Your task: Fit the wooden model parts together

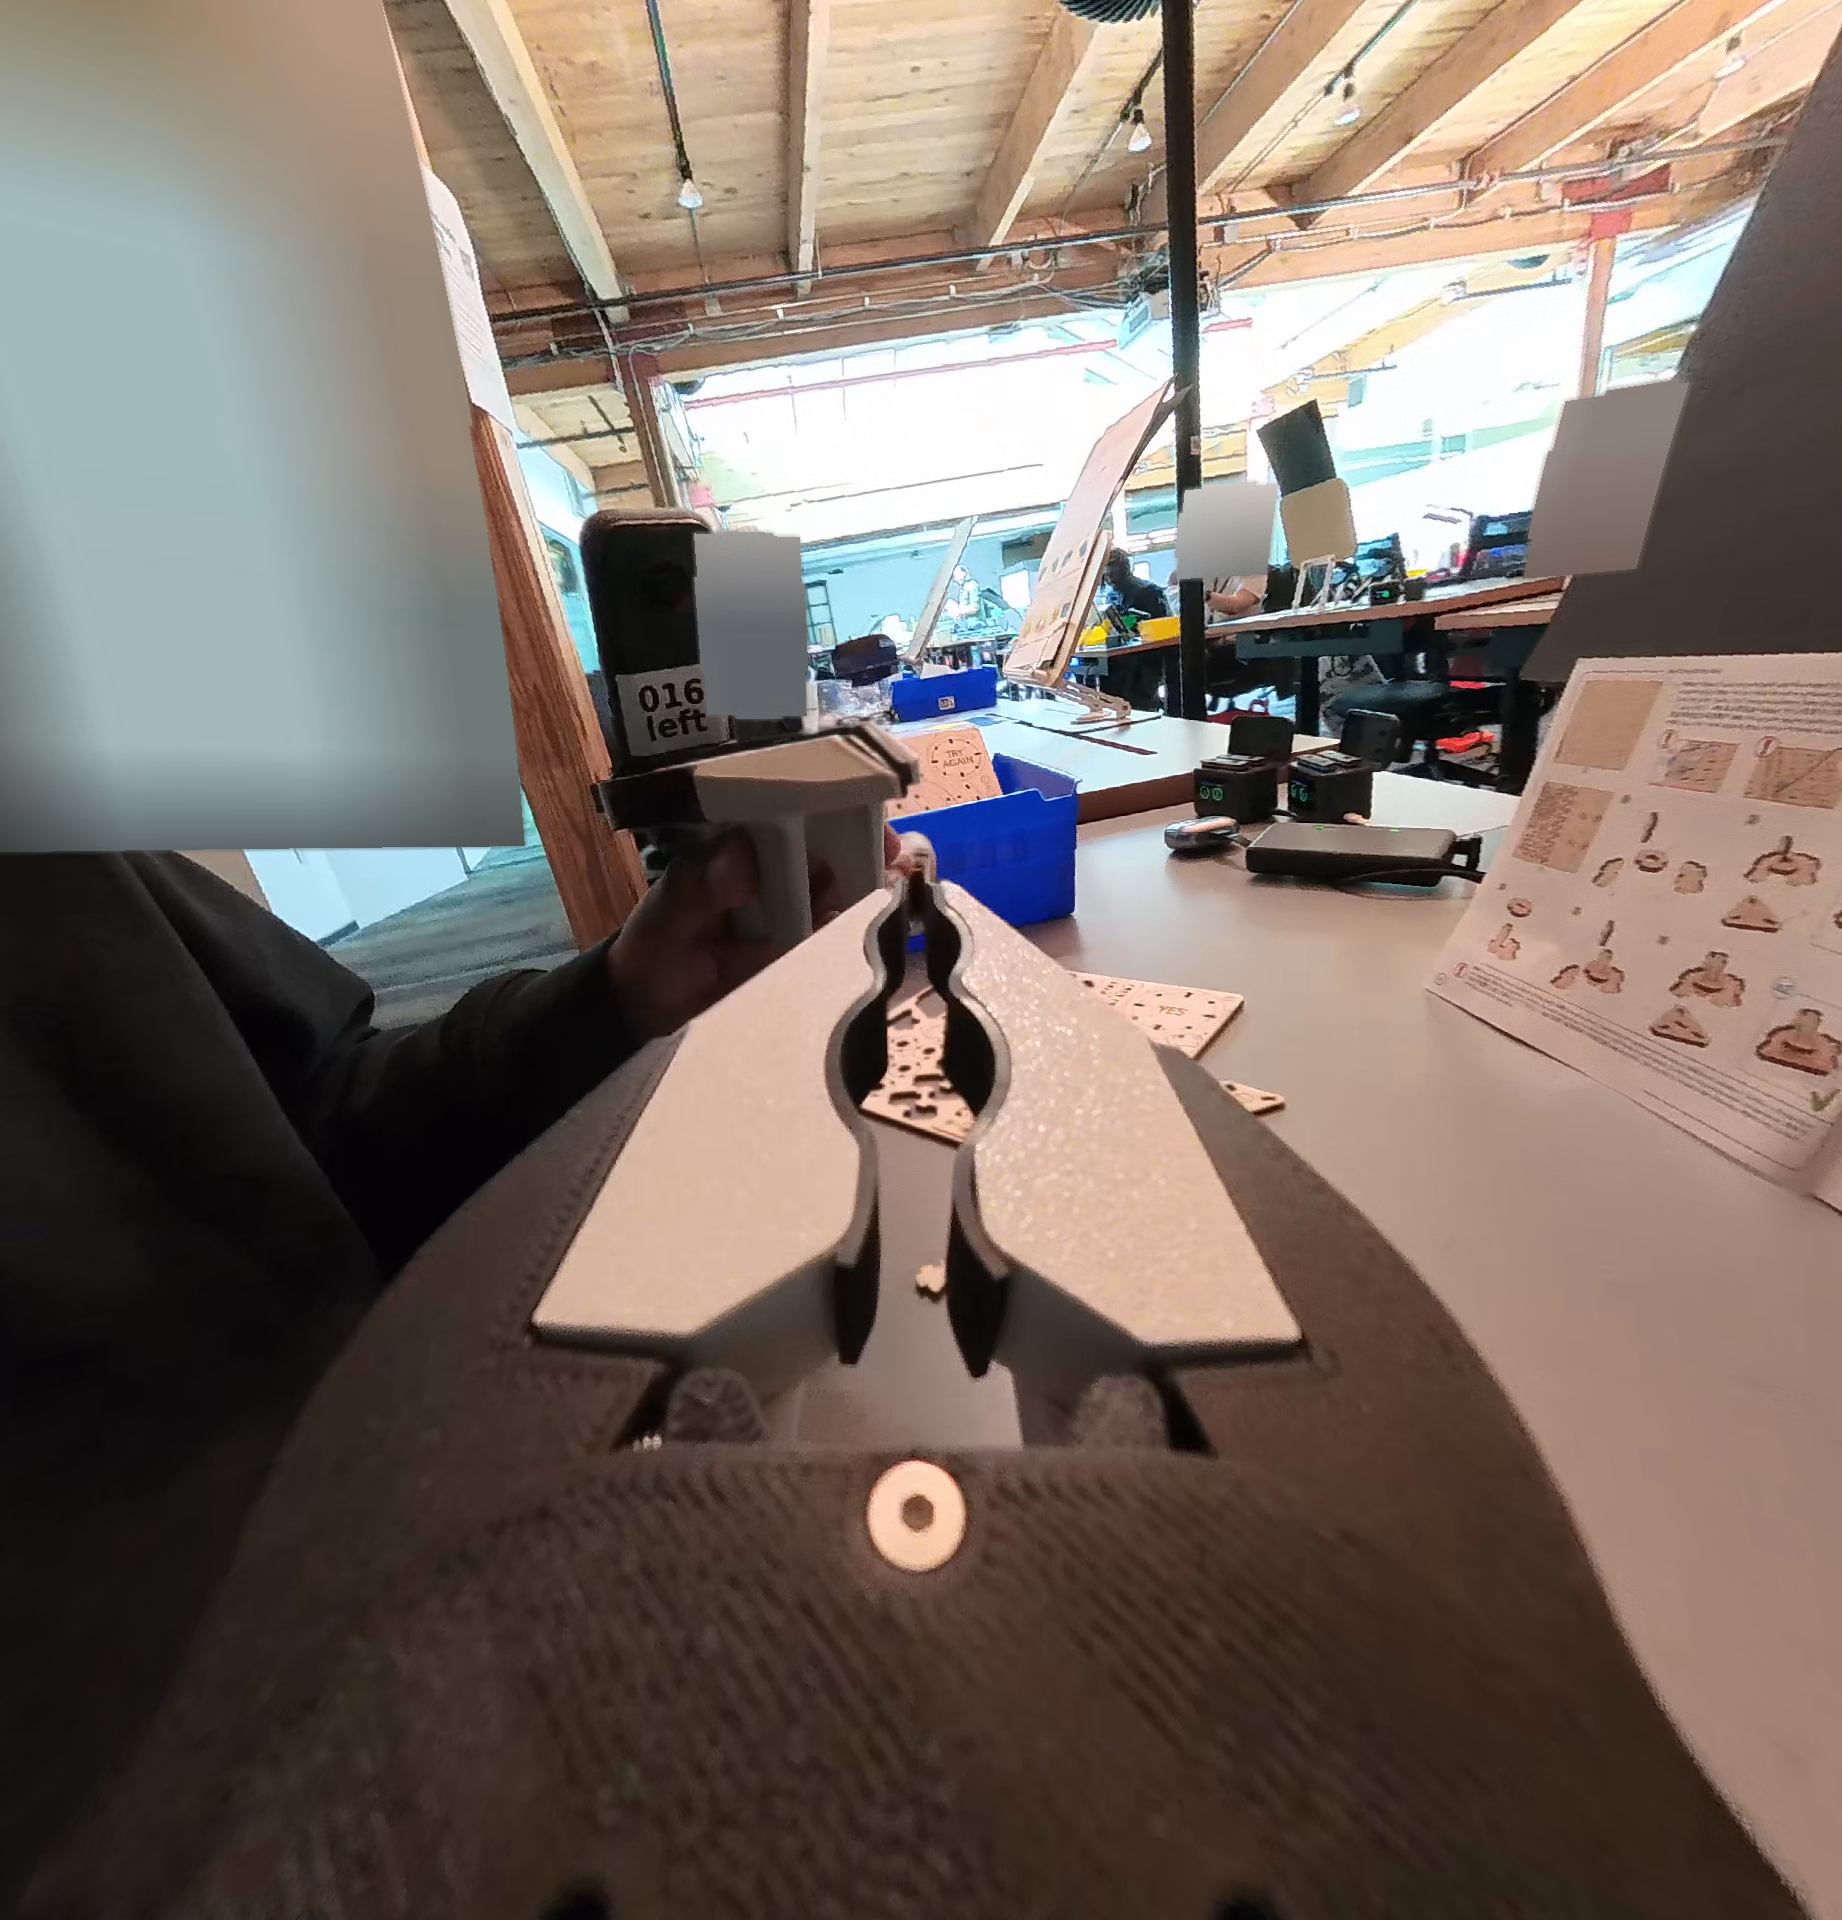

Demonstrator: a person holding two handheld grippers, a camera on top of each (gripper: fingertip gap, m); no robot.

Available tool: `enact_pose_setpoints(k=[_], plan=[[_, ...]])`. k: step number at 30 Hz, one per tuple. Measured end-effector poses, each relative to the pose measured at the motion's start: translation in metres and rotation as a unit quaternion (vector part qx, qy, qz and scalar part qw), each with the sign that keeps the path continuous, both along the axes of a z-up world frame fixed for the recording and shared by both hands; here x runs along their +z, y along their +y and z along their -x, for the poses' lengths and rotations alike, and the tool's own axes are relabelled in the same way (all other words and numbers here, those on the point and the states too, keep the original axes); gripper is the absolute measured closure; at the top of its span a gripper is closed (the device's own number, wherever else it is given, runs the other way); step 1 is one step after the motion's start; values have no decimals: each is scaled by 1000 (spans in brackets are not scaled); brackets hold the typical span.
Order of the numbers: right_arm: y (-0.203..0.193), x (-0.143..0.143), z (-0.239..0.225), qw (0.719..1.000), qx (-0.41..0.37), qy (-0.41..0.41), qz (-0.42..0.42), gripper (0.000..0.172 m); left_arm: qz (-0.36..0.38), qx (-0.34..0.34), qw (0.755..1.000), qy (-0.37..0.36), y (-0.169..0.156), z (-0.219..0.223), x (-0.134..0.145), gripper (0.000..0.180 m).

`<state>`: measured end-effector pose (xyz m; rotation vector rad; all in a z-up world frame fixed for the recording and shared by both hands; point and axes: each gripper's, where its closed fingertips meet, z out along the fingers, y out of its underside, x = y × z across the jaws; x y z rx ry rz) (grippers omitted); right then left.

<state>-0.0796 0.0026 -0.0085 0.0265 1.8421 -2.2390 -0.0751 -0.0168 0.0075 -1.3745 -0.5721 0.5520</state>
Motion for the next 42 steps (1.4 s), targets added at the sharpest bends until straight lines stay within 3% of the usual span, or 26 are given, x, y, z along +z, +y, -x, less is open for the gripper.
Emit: enact_pose_setpoints(k=[6,11,12,14,31,42], plan=[[0,0,0,1000,-1,1,0,172,-5,3,1000,11,6,0,-3,180],[-1,-1,-1,1000,4,-1,-1,172,0,-25,999,-23,20,2,-17,157],[-1,-1,-1,1000,6,-1,-2,172,-1,-30,999,-26,22,2,-18,158],[-2,-1,-3,1000,9,-2,-3,172,-6,-34,999,-29,23,2,-19,177],[-4,-1,-1,998,-32,45,12,164,-29,-68,995,-60,19,-3,-17,180],[-1,3,3,997,-51,52,25,167,-63,-54,993,-84,9,5,-16,180]])
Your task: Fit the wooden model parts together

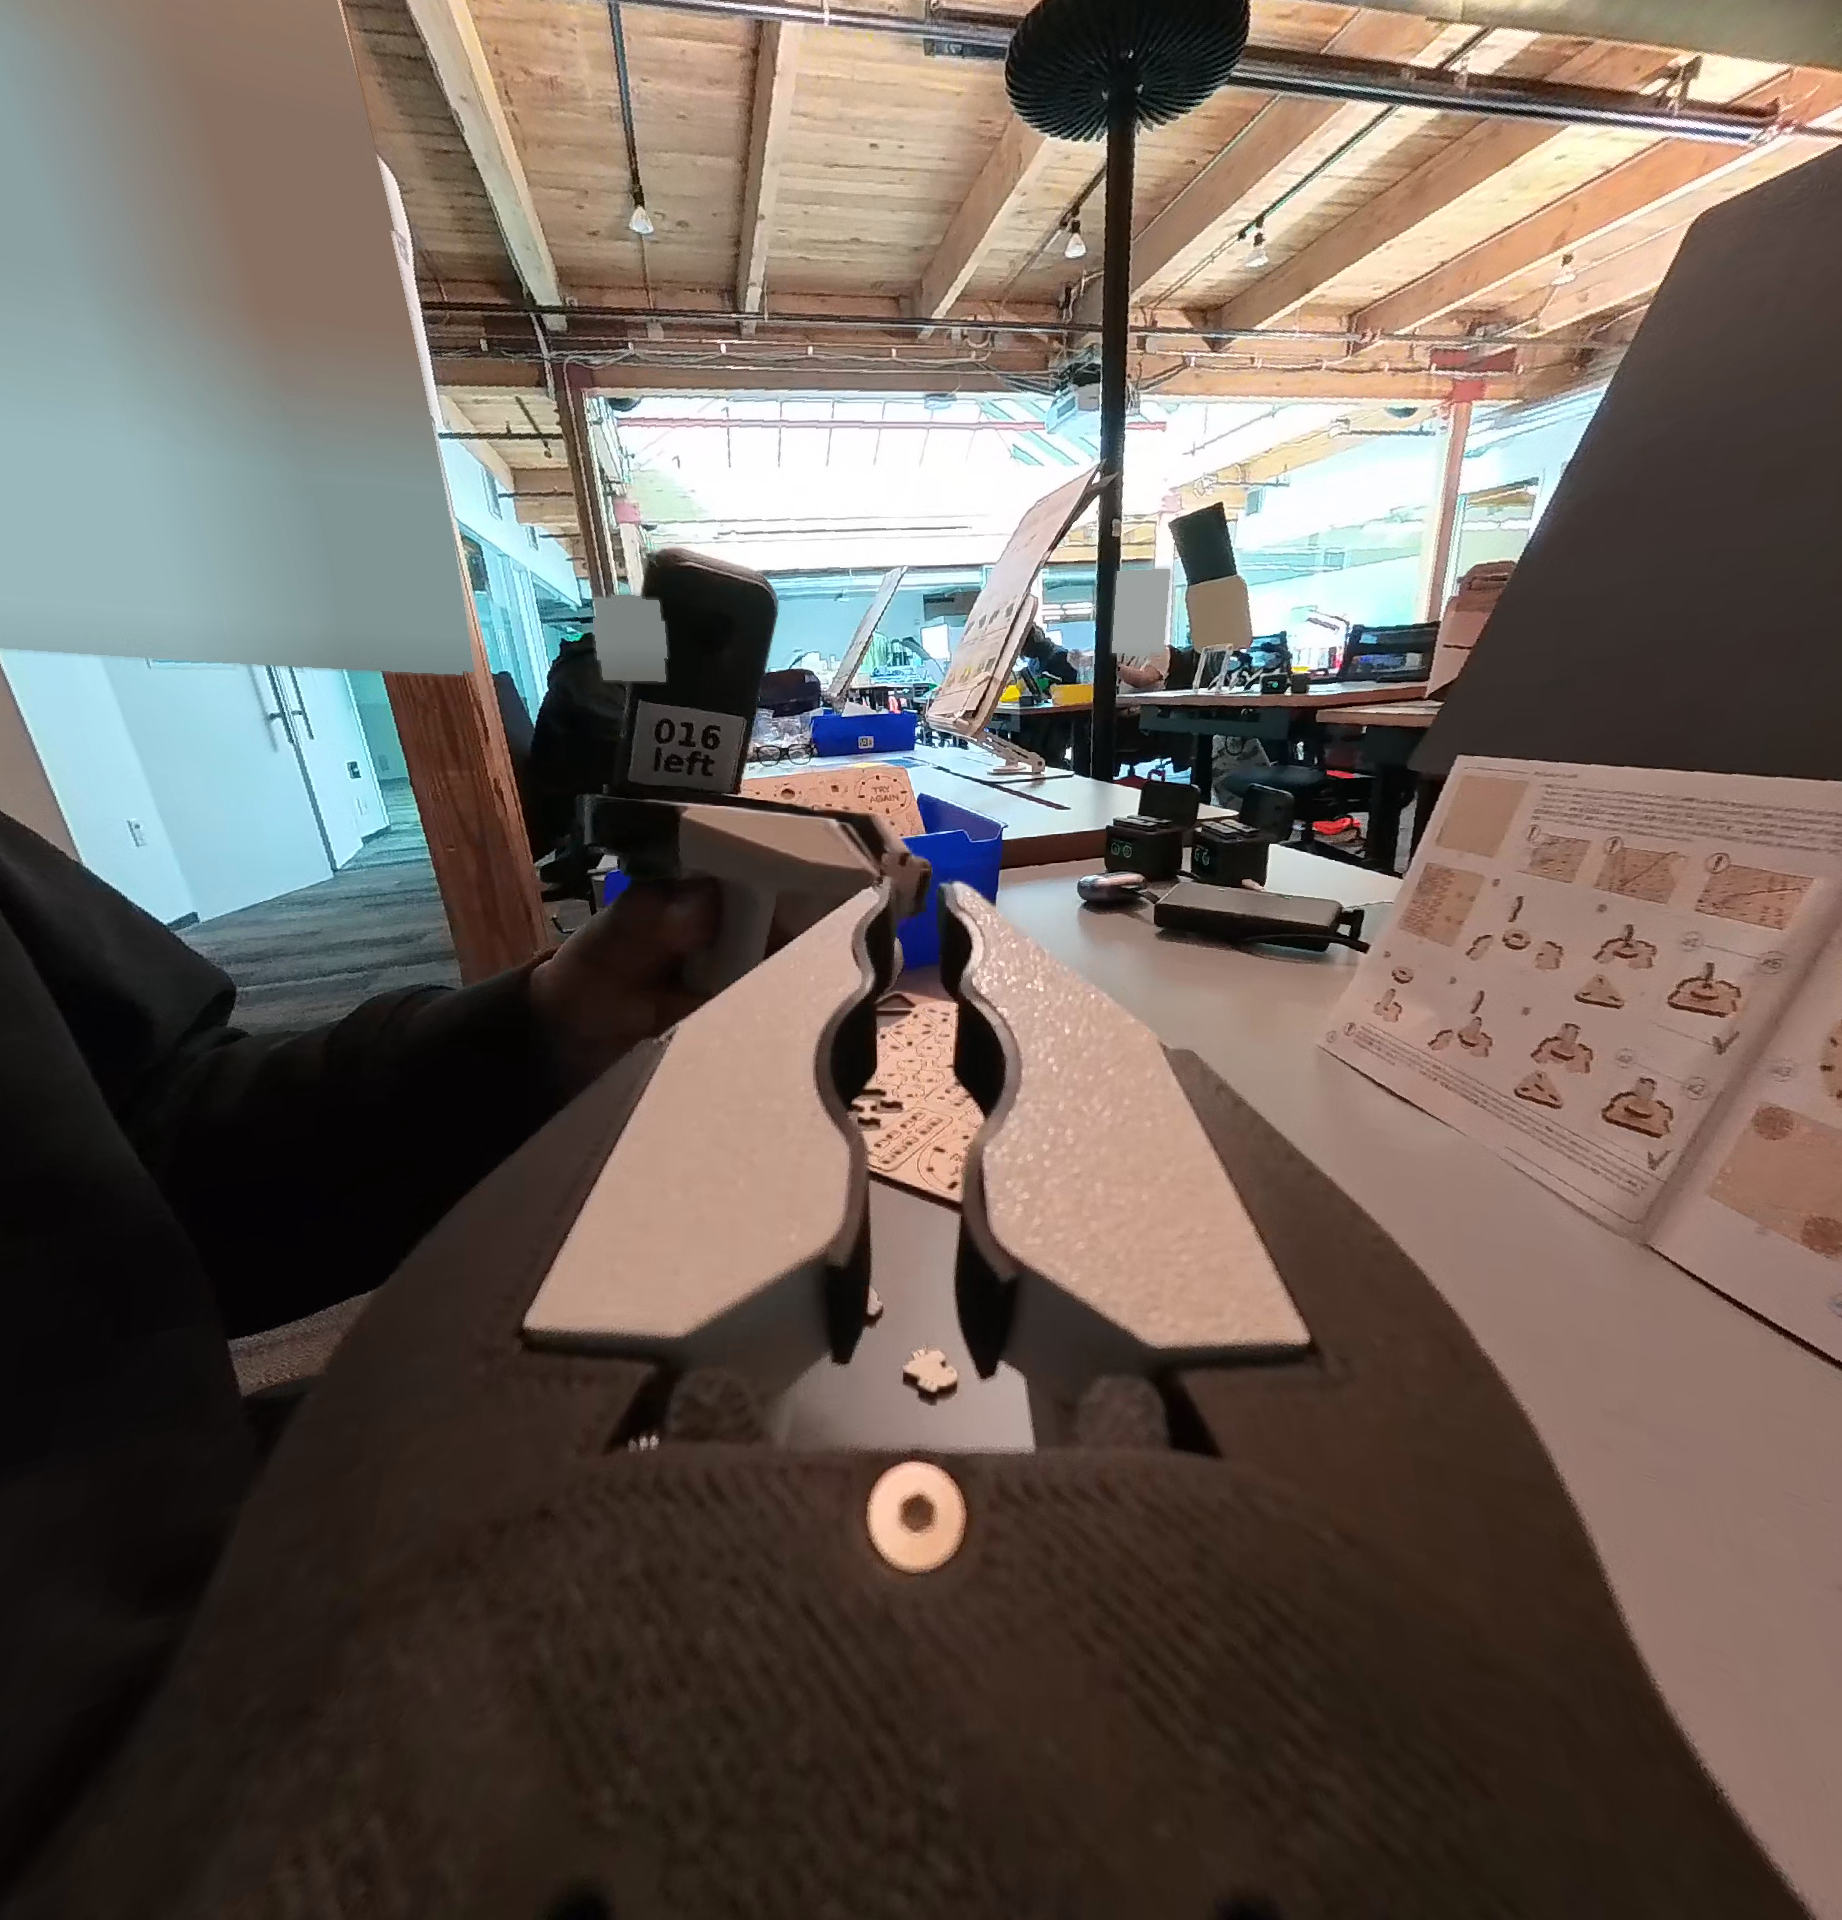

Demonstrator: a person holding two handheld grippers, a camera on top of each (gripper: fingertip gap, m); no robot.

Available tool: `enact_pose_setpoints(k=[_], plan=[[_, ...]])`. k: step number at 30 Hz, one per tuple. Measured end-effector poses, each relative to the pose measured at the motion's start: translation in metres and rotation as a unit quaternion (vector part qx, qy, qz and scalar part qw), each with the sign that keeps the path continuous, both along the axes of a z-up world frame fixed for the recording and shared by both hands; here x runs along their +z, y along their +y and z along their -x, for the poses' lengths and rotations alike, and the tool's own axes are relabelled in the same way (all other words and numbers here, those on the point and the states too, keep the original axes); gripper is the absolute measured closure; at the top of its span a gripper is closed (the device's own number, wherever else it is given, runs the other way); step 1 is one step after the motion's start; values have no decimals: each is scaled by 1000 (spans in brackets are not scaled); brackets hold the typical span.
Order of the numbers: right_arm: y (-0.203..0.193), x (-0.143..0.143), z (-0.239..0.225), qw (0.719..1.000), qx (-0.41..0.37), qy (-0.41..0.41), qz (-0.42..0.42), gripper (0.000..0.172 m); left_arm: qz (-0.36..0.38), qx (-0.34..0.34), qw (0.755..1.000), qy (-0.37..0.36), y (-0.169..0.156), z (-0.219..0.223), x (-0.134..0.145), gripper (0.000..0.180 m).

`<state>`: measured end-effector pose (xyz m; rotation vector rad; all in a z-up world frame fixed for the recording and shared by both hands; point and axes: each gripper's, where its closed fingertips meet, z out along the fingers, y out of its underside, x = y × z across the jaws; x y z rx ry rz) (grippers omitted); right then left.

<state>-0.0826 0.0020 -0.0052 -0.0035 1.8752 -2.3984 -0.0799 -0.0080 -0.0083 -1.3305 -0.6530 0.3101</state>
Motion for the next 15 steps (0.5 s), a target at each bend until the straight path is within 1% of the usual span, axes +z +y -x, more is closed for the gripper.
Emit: enact_pose_setpoints(k=[3,5,7,8,10,13,15], plan=[[1,2,-1,1000,-6,14,3,167,-13,10,1000,-17,-7,4,-1,180],[-1,-1,-3,999,-14,34,-11,166,-6,4,999,-48,-10,6,-9,180],[-4,-7,-5,996,-32,76,-36,164,3,-5,997,-75,-13,6,-17,180],[-6,-12,-5,991,-47,109,-53,163,5,-8,996,-86,-14,6,-20,180],[-10,-26,-4,971,-89,199,-98,163,0,-19,994,-103,-17,5,-22,180],[-17,-50,0,916,-149,335,-163,161,-12,-37,991,-124,-18,4,-25,180],[-22,-58,-2,892,-162,382,-180,158,-13,-49,989,-138,-17,3,-29,180]])
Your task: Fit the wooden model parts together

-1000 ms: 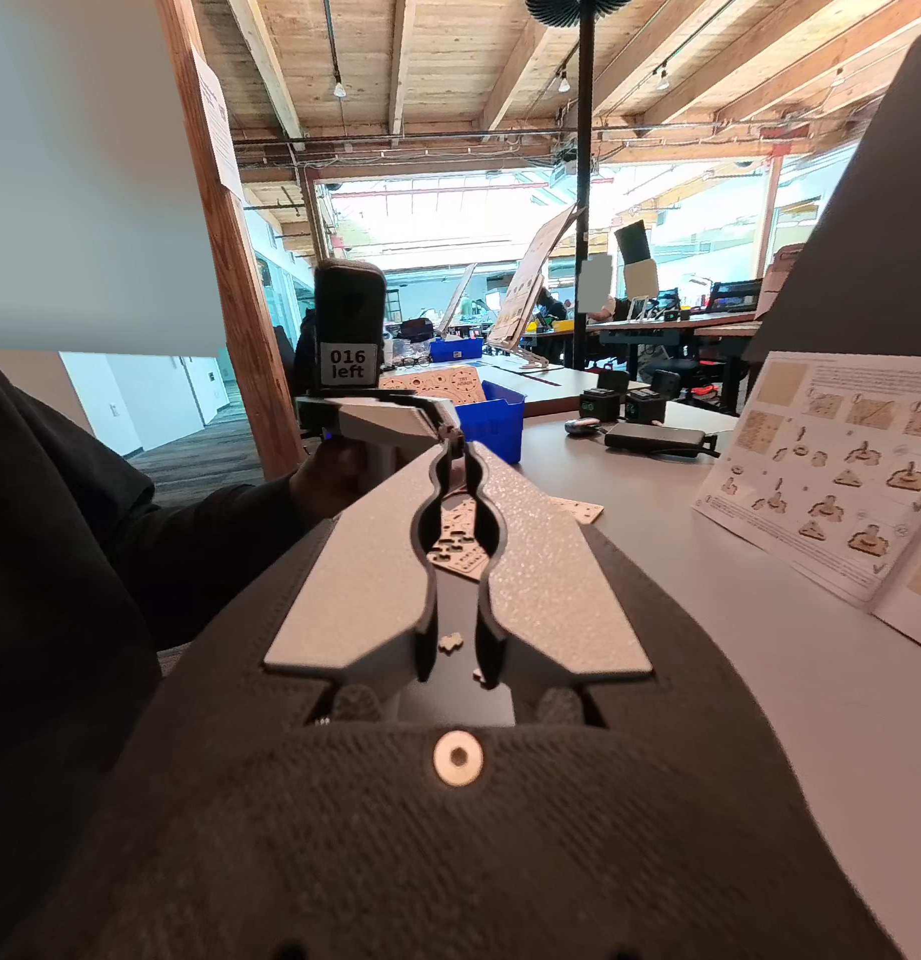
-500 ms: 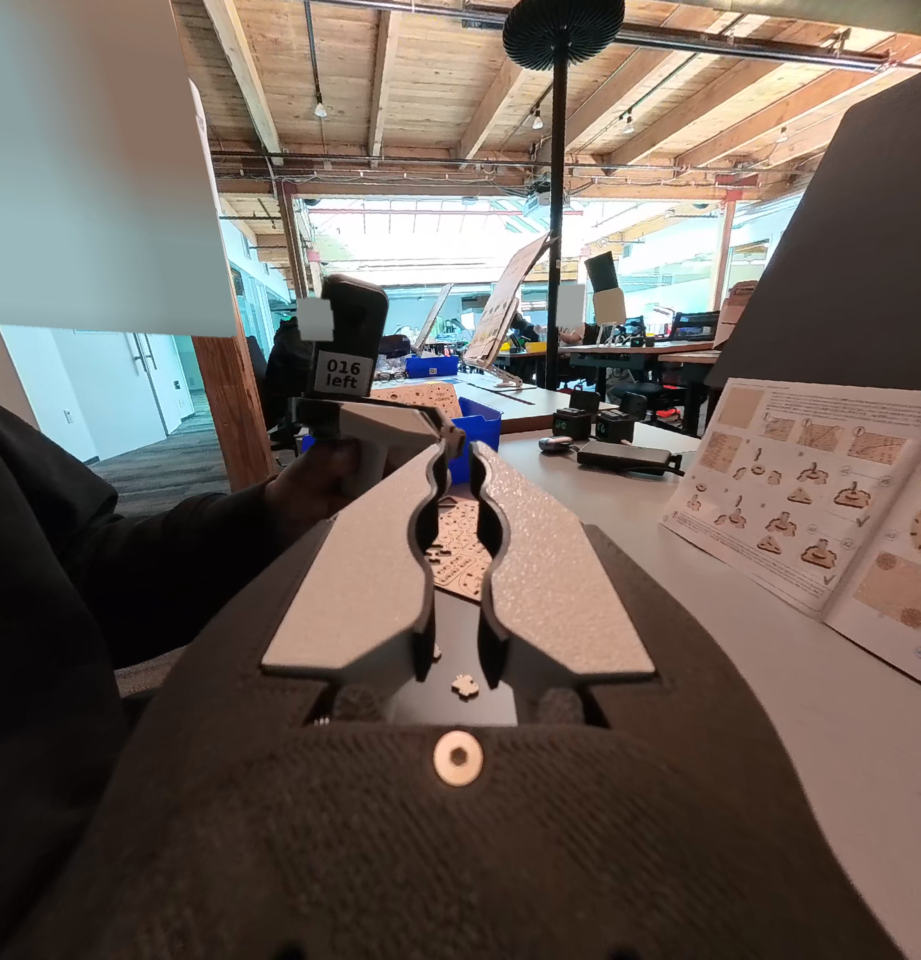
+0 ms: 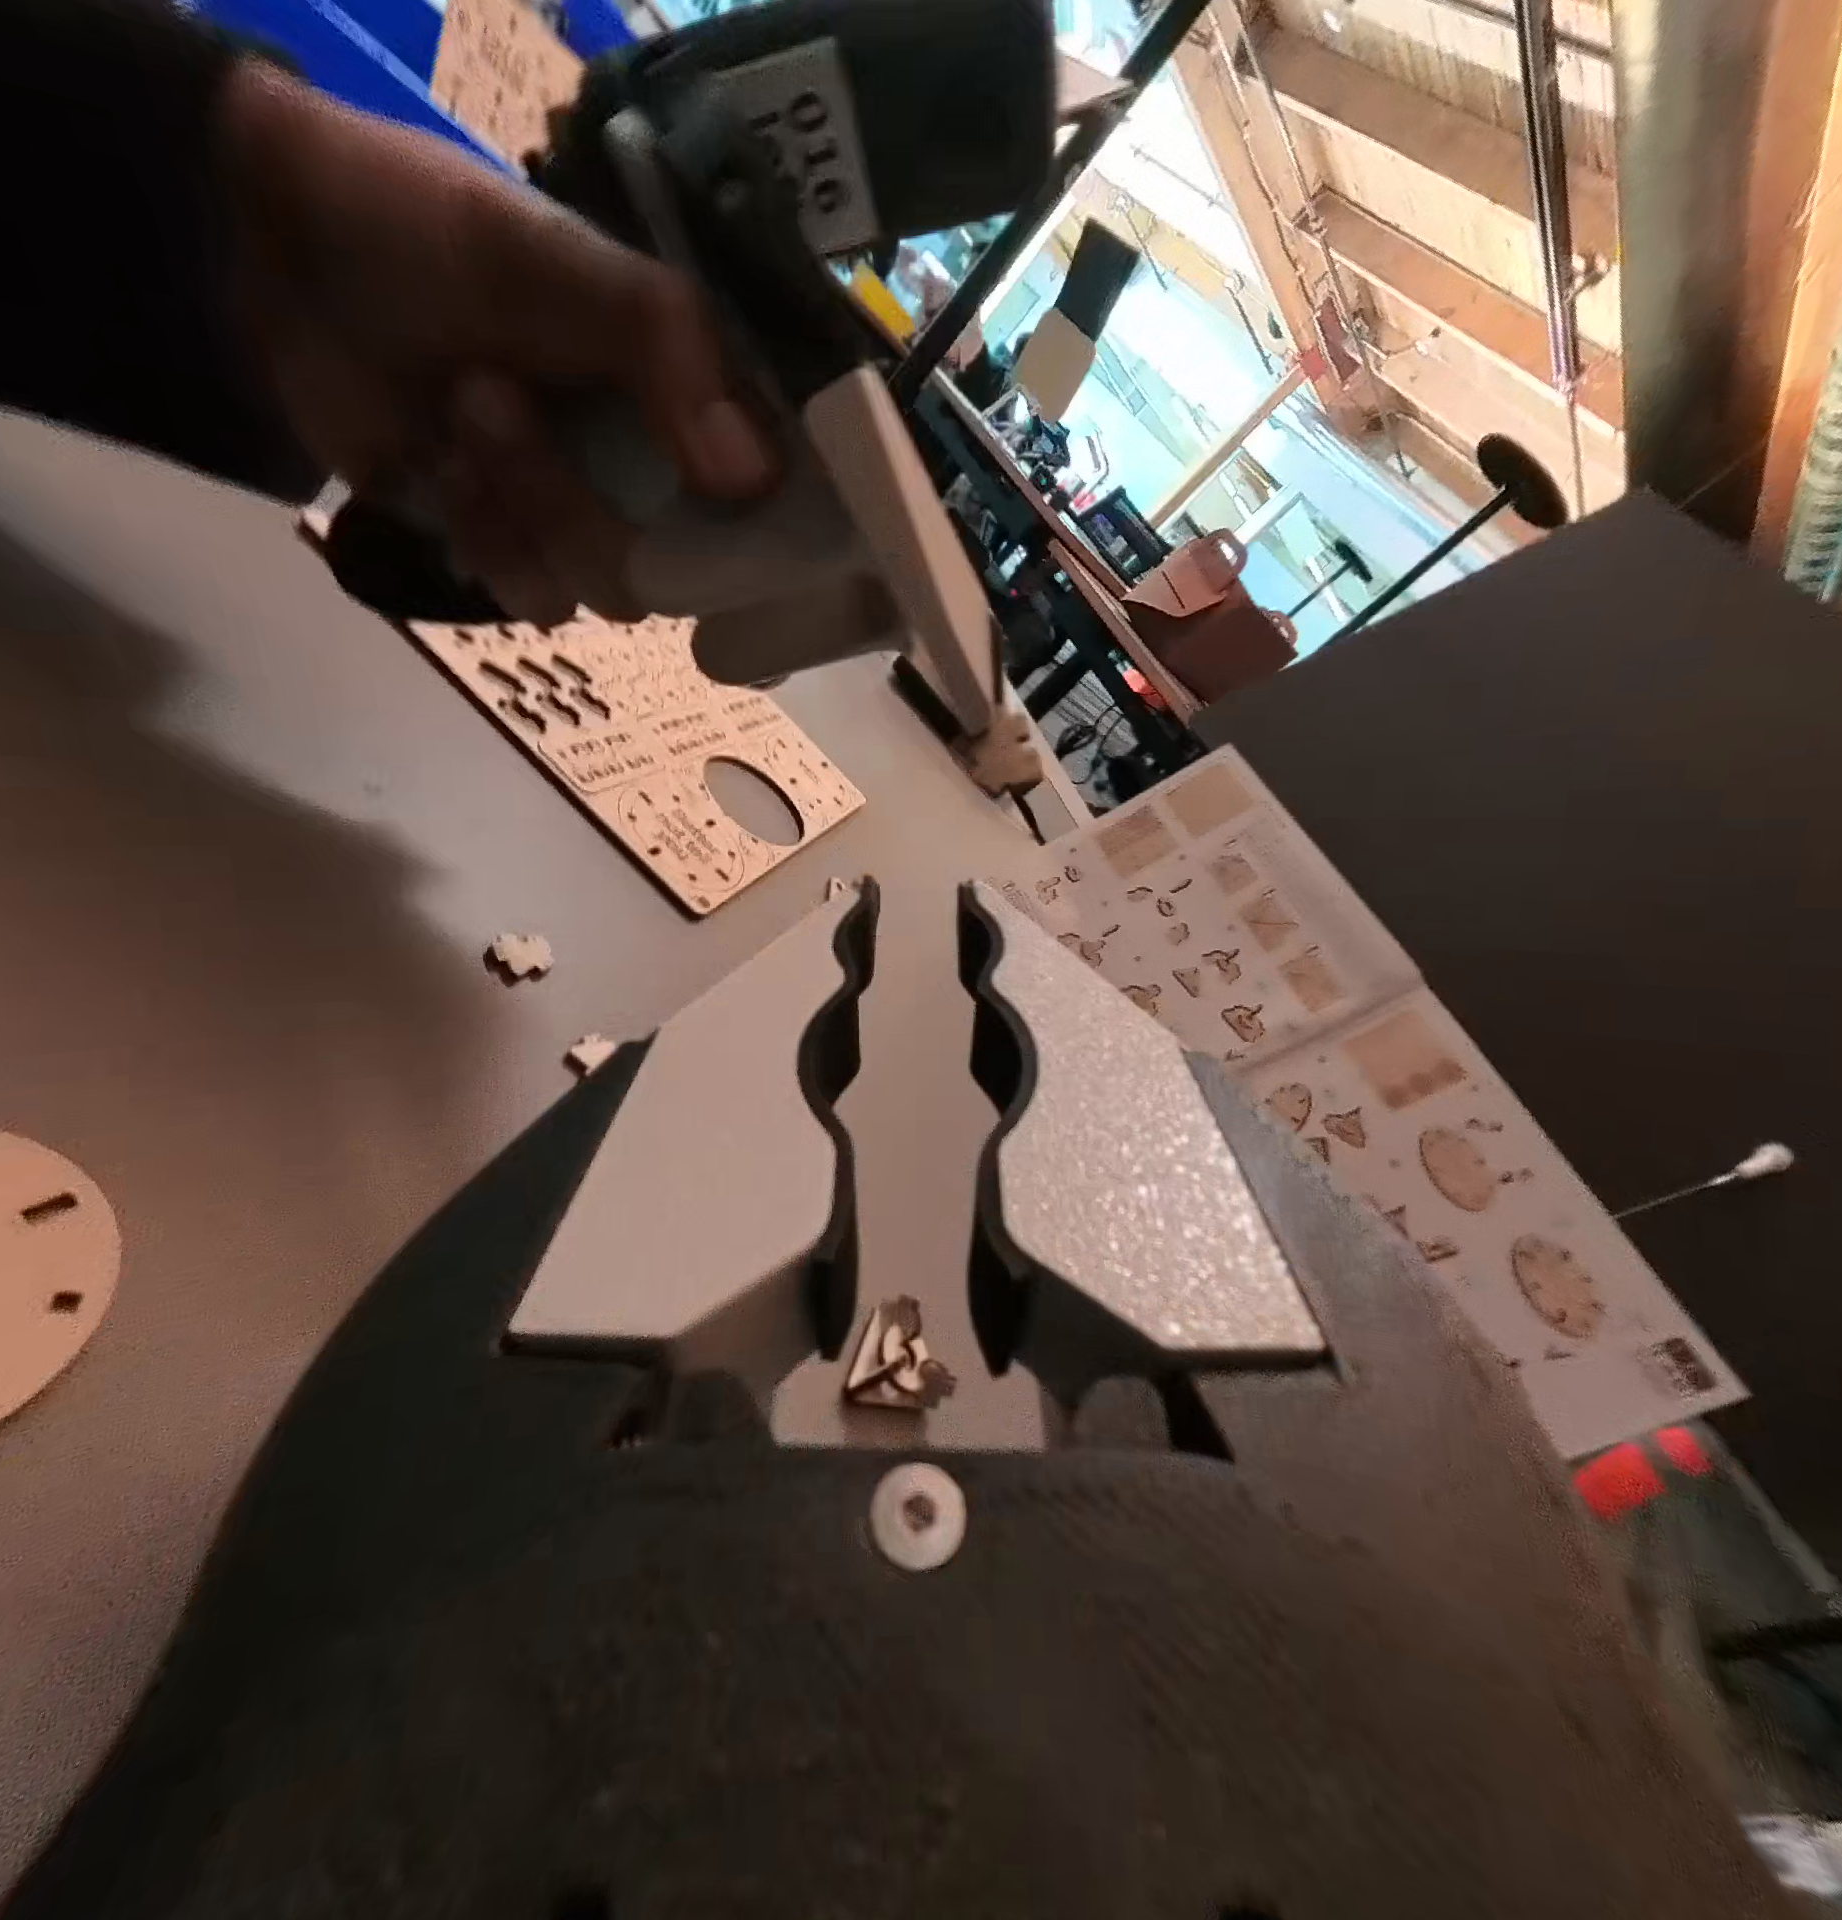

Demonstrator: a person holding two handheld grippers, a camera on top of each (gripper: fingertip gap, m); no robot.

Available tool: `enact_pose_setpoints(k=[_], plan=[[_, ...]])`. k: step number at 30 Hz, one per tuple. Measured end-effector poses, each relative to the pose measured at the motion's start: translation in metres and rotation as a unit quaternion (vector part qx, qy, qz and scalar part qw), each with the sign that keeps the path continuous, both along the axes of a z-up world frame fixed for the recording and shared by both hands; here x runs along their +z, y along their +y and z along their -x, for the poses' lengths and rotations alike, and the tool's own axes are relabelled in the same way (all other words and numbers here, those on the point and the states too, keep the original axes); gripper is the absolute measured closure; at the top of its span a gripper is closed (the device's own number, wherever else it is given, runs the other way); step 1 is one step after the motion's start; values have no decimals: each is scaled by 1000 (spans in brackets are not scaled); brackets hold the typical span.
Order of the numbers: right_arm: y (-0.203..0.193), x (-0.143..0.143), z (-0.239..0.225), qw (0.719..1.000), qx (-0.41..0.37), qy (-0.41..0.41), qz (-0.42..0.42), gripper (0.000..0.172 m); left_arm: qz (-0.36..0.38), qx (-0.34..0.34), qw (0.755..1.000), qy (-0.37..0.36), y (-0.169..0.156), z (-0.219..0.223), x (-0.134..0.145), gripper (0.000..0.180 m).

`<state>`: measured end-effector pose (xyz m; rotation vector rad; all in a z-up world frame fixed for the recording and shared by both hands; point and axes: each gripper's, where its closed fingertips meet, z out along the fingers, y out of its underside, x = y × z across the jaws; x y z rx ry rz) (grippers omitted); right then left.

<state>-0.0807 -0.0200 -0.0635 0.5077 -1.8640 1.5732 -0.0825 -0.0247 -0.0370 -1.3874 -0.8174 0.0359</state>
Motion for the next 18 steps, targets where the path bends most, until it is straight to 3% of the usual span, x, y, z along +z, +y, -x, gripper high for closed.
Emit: enact_pose_setpoints(k=[9,18], plan=[[5,13,-7,999,25,11,39,154,18,-41,998,-45,9,-4,-20,180],[3,5,-18,998,47,43,20,158,18,-78,995,-58,15,-13,-23,180]])
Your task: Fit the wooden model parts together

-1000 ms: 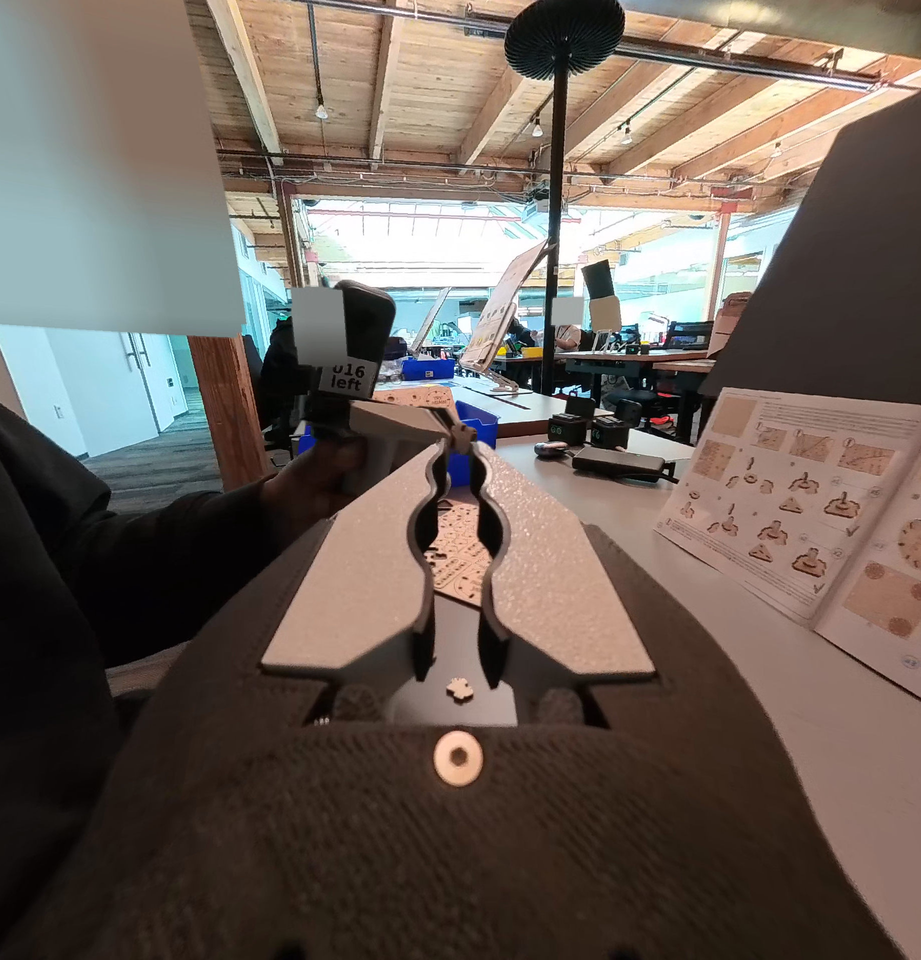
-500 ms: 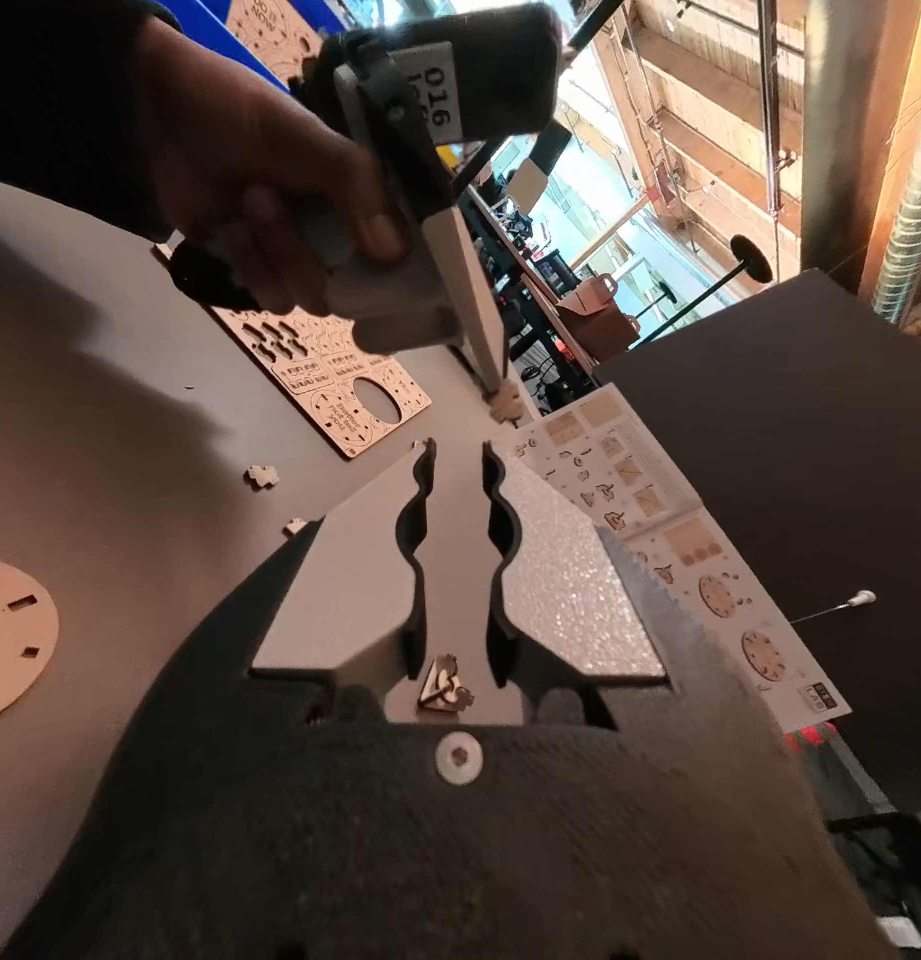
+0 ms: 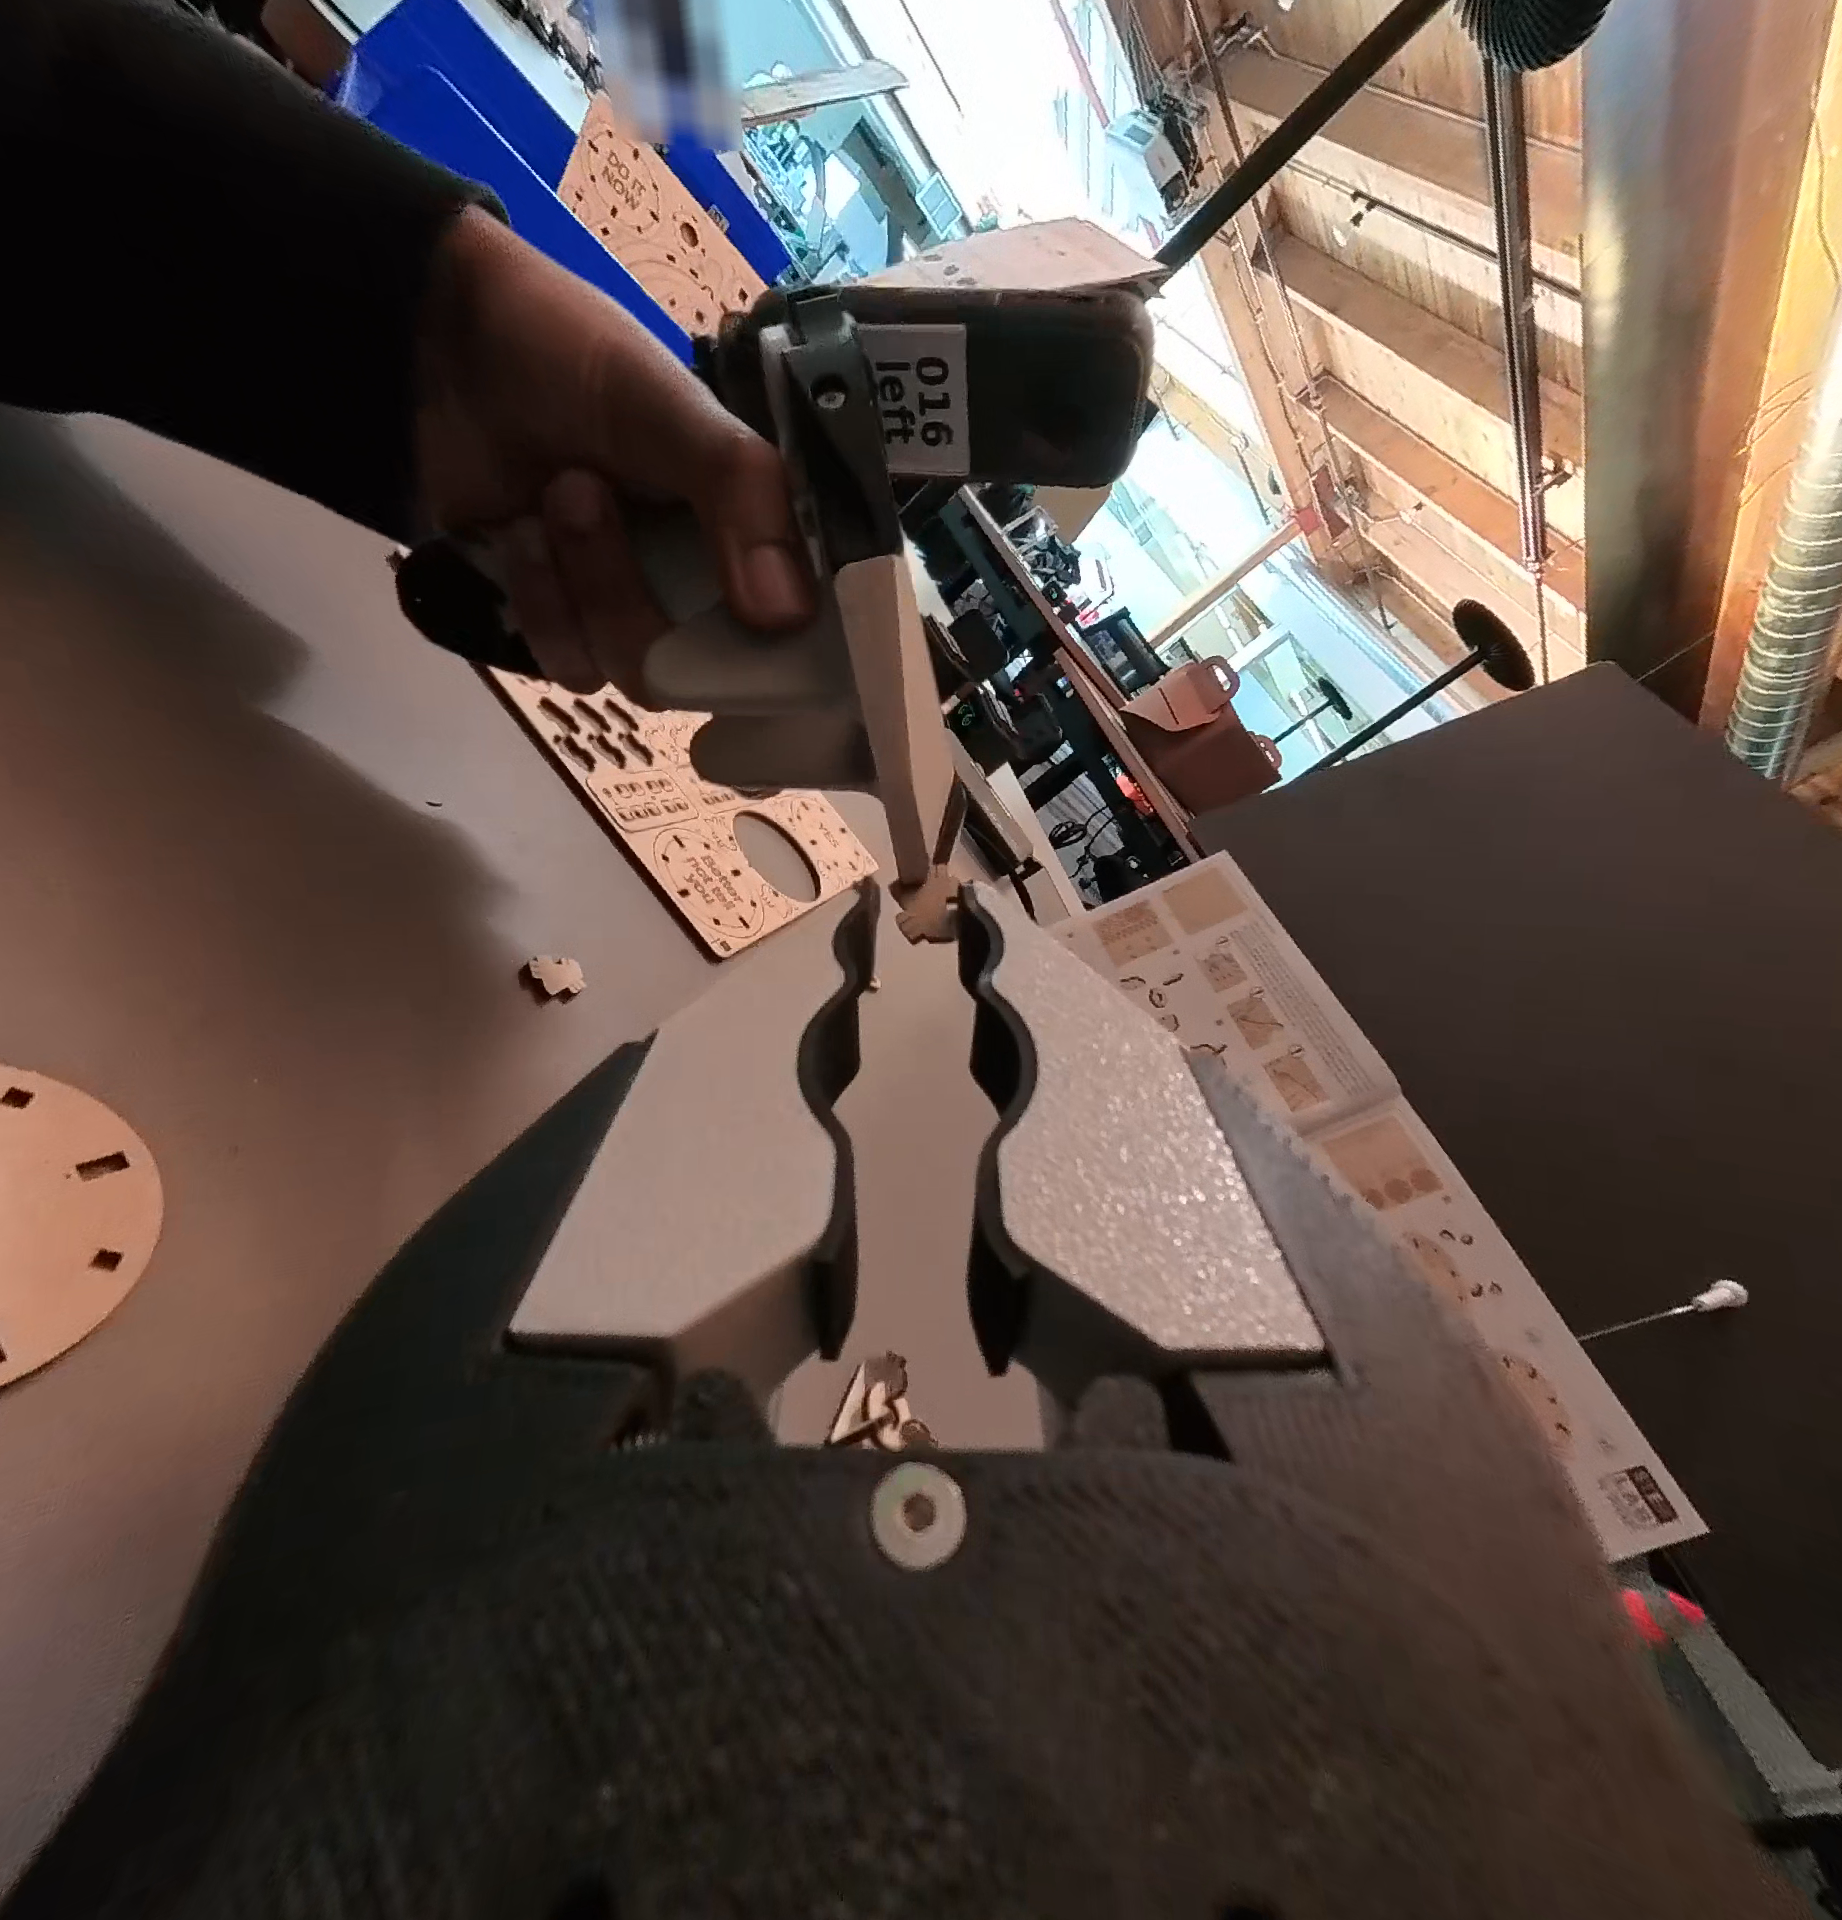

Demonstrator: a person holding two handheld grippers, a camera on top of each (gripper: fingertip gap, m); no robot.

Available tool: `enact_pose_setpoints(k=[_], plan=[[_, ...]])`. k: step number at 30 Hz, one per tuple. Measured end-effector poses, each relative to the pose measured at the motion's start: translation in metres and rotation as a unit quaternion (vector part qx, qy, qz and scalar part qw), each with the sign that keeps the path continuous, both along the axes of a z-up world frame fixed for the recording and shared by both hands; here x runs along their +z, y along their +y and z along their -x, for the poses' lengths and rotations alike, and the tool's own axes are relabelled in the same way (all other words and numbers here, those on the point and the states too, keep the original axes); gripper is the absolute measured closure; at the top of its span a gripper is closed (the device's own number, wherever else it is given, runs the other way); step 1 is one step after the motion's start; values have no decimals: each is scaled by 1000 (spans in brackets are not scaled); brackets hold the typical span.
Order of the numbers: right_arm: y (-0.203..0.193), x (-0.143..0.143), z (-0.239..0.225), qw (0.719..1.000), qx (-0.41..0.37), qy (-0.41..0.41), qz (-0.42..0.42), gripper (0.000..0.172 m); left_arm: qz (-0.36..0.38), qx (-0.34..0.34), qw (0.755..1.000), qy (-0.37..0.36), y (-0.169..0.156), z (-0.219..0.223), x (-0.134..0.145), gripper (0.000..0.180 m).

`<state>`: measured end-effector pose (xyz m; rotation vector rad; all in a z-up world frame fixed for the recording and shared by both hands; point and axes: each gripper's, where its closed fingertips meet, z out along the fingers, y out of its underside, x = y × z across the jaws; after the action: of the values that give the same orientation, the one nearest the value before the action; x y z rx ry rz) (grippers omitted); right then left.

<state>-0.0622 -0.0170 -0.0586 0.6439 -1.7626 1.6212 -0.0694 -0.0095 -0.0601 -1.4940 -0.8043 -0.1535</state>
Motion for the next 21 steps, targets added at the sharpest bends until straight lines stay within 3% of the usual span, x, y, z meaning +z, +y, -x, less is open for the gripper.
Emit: enact_pose_setpoints(k=[8,21], plan=[[1,1,-6,1000,15,0,5,165,1,-19,1000,-6,1,-6,0,180],[0,-1,1,1000,1,-2,7,156,-5,-11,1000,-13,0,-4,3,180]])
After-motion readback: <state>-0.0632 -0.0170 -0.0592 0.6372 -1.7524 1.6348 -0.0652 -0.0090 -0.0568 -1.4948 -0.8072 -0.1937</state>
